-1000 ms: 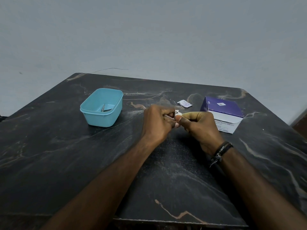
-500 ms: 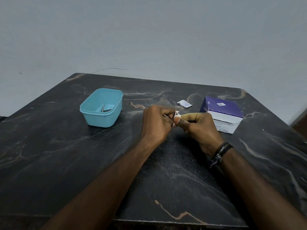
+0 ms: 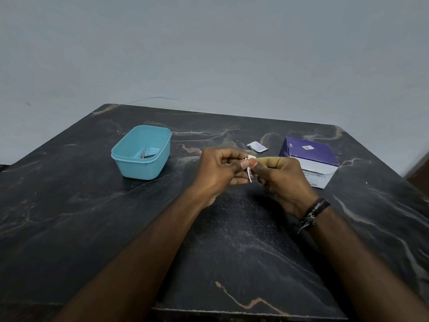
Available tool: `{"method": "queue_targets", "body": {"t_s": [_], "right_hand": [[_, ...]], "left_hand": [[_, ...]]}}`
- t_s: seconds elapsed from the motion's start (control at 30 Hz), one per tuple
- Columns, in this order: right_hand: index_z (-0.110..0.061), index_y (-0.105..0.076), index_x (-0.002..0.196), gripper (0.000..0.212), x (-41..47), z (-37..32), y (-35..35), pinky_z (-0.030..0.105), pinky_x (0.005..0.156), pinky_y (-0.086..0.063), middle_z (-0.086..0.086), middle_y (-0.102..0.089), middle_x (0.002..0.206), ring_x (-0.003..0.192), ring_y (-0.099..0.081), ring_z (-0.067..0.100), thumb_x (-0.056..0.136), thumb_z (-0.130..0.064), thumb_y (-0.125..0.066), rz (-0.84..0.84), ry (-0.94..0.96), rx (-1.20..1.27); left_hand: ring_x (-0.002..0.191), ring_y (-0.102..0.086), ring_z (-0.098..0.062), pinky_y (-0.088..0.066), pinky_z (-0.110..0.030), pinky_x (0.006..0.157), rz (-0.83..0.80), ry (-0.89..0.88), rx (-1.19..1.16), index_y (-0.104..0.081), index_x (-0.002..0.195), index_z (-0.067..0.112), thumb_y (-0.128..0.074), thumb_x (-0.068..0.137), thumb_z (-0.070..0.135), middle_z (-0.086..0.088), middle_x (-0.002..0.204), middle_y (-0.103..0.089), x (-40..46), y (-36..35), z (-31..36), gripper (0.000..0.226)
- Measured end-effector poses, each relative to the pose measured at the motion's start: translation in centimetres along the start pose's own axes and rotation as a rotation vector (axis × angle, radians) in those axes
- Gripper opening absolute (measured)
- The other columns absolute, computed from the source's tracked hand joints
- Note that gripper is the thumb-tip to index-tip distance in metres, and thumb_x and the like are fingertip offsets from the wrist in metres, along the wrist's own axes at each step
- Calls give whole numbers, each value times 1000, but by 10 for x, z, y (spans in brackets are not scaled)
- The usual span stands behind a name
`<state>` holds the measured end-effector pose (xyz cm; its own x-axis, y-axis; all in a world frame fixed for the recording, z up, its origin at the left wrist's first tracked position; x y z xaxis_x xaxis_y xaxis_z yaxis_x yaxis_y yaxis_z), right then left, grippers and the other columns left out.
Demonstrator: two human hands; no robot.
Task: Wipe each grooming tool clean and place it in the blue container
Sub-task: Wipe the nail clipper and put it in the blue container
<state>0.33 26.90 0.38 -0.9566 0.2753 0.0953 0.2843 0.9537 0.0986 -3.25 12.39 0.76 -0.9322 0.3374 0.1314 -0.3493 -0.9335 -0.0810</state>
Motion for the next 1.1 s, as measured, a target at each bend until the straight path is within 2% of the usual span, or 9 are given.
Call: {"method": "queue_targets", "body": {"t_s": [0.1, 0.2, 0.37, 0.6, 0.73, 0.83, 0.93, 1.0, 1.1], "right_hand": [[4, -73, 90, 22, -1, 1, 0, 16, 36, -24, 7, -46, 56, 44, -33, 8, 86, -18, -69, -29, -46, 30], [-2, -75, 88, 16, -1, 4, -1, 17, 36, -21, 8, -47, 62, 51, -32, 12, 87, -16, -67, -86, -107, 77], [-1, -74, 90, 16, -2, 1, -3, 15, 34, -26, 15, -48, 74, 51, -36, 10, 88, -16, -68, -104, -107, 64], [-3, -75, 86, 13, -4, -4, -1, 15, 36, -26, 6, -56, 60, 46, -37, 7, 85, -15, -70, -36, -83, 46], [0, -75, 87, 15, -5, -4, -2, 14, 37, -28, 6, -54, 58, 47, -36, 8, 85, -14, -72, -37, -46, -1], [1, -75, 90, 14, -6, -3, -4, 11, 39, -29, 0, -54, 54, 45, -36, 5, 86, -12, -71, -62, 2, -59], [-2, -77, 90, 11, -6, -4, -6, 7, 44, -33, -11, -62, 52, 40, -44, -1, 86, -11, -71, -42, 132, -154], [-5, -78, 88, 9, -6, -6, -7, 12, 51, -40, -1, -71, 64, 49, -52, -2, 85, -12, -73, -6, 198, -202], [-11, -79, 87, 8, -3, -4, -6, 30, 63, -47, 14, -76, 79, 67, -60, 14, 84, -18, -75, 16, 223, -252]], "left_hand": [[66, -71, -20, -61, -32, 61, -33, 87, -78, -67, 107, -2, -70, 84, 2, -22, 92, -72, 1, 2, -4, 23], [65, -71, -19, -60, -31, 60, -67, 140, -119, -70, 100, 1, -69, 84, 3, -17, 87, -72, 1, 1, -5, 16], [61, -66, -17, -61, -31, 57, 6, 157, -119, -70, 97, 0, -70, 84, 5, -14, 80, -69, 3, 4, -5, 14], [64, -68, -17, -61, -31, 61, 41, 167, -200, -71, 93, 2, -67, 86, 3, -13, 82, -71, 4, 4, -2, 8], [61, -65, -18, -62, -33, 62, 154, 128, -250, -69, 91, 0, -69, 85, 2, -14, 78, -69, 4, 7, 2, 7], [59, -64, -16, -61, -29, 58, 227, 88, -190, -69, 90, -1, -74, 81, 7, -13, 74, -68, 5, 12, 2, 13], [53, -61, -13, -58, -29, 56, 205, 47, -59, -70, 85, -1, -80, 77, 10, -12, 68, -67, 4, 9, -1, 17], [50, -59, -11, -57, -30, 54, 212, 41, -28, -71, 82, 0, -82, 74, 13, -9, 65, -67, 4, 6, -3, 19], [48, -57, -10, -55, -27, 52, 265, 40, -34, -71, 80, 1, -84, 72, 17, -8, 65, -69, 5, 7, -3, 22]]}}
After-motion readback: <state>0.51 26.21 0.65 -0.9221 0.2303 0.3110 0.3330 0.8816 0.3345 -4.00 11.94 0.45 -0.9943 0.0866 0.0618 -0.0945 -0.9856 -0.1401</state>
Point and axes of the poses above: each hand's wrist, its own x-axis towards the middle knuckle, its own y-axis out of the back of the hand, z = x × y, the point moved 3 cm from there along x, towards the middle knuckle
